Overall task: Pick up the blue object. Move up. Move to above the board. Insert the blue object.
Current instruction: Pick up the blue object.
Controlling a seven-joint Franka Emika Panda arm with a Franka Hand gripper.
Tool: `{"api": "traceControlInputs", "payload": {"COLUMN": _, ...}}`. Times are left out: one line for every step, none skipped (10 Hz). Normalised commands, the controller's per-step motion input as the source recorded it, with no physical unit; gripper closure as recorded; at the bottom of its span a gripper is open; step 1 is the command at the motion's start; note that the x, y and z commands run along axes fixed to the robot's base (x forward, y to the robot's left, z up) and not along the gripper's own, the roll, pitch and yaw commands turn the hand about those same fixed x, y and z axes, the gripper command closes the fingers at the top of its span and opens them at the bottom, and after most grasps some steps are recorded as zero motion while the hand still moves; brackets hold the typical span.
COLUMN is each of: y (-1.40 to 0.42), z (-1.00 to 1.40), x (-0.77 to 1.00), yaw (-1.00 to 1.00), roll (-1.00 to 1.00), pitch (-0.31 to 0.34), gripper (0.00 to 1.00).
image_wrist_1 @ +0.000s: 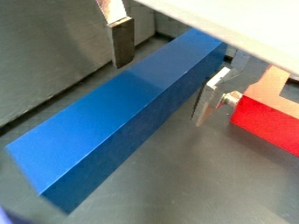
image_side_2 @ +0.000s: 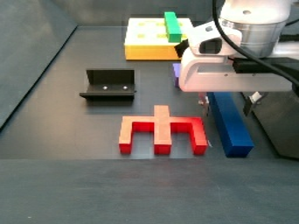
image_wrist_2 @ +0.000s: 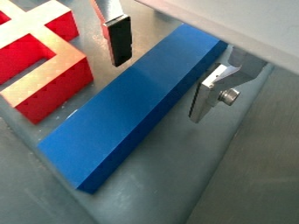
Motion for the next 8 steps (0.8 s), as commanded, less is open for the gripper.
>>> {"api": "traceControlInputs", "payload": {"y": -0.1, "z": 0.0, "x": 0.0, "yaw": 0.27, "roll": 0.02, "pitch": 0.0, "gripper": 0.0}}
{"api": "traceControlInputs", "payload": {"y": 0.0, "z": -0.04, "x": -0.01, "yaw": 0.16, "roll": 0.0, "pitch": -0.004, "gripper": 0.0}}
{"api": "traceControlInputs", "payload": {"y": 0.0, "z": 0.0, "x": 0.0, "yaw": 0.0, "roll": 0.0, "pitch": 0.0, "gripper": 0.0}}
{"api": "traceControlInputs", "payload": {"y": 0.0, "z": 0.0, "x": 0.0, "yaw": 0.0, "roll": 0.0, "pitch": 0.0, "gripper": 1.0}}
{"api": "traceControlInputs", "payload": {"y": 0.0, "z": 0.0, "x": 0.0, "yaw": 0.0, "roll": 0.0, "pitch": 0.0, "gripper": 1.0}}
{"api": "traceControlInputs", "payload": {"y": 0.0, "z": 0.0, "x": 0.0, "yaw": 0.0, "roll": 0.0, "pitch": 0.0, "gripper": 1.0}}
{"api": "traceControlInputs", "payload": {"y": 0.0, "z": 0.0, "x": 0.0, "yaw": 0.0, "roll": 0.0, "pitch": 0.0, "gripper": 1.0}}
{"api": "traceControlInputs", "payload": {"y": 0.0, "z": 0.0, "x": 0.0, "yaw": 0.0, "roll": 0.0, "pitch": 0.0, "gripper": 1.0}}
